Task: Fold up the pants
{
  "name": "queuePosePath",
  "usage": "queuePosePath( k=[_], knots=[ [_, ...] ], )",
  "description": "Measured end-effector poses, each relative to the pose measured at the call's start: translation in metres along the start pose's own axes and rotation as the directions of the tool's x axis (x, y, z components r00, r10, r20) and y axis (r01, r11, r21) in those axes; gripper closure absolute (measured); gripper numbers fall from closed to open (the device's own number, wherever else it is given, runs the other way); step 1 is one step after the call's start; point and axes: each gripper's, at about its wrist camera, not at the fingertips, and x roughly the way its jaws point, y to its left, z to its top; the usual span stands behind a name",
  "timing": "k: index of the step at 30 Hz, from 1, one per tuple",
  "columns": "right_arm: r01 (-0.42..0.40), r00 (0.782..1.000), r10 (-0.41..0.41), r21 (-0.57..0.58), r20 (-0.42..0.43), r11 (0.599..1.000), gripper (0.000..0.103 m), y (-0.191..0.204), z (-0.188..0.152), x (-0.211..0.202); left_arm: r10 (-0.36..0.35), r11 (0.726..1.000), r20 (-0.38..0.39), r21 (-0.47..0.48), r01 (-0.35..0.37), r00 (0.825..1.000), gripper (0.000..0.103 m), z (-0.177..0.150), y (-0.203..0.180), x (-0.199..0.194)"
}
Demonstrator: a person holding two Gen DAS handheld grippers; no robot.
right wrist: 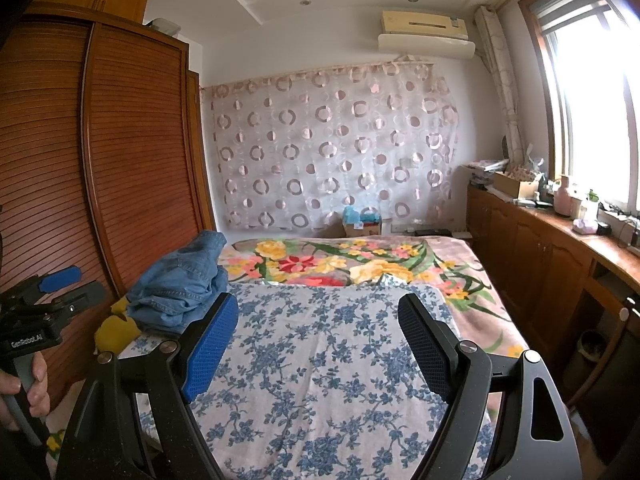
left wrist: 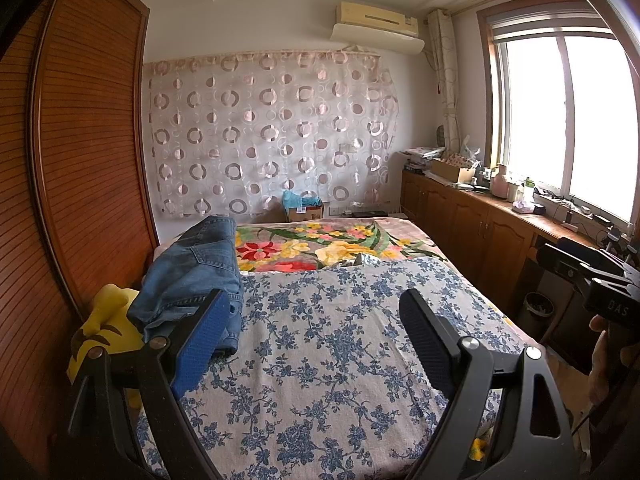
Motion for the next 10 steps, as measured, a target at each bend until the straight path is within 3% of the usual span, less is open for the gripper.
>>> queuePosePath(
  k=[10],
  knots=[
    [0.007,1.0,-0.007,-0.006,0.001,1.0,0.019,-0.0005,0.0,-0.0026,-0.001,1.0,0.001,0.0,0.001,1.0,0.016,0.0001,0.0028,0.0012]
  ],
)
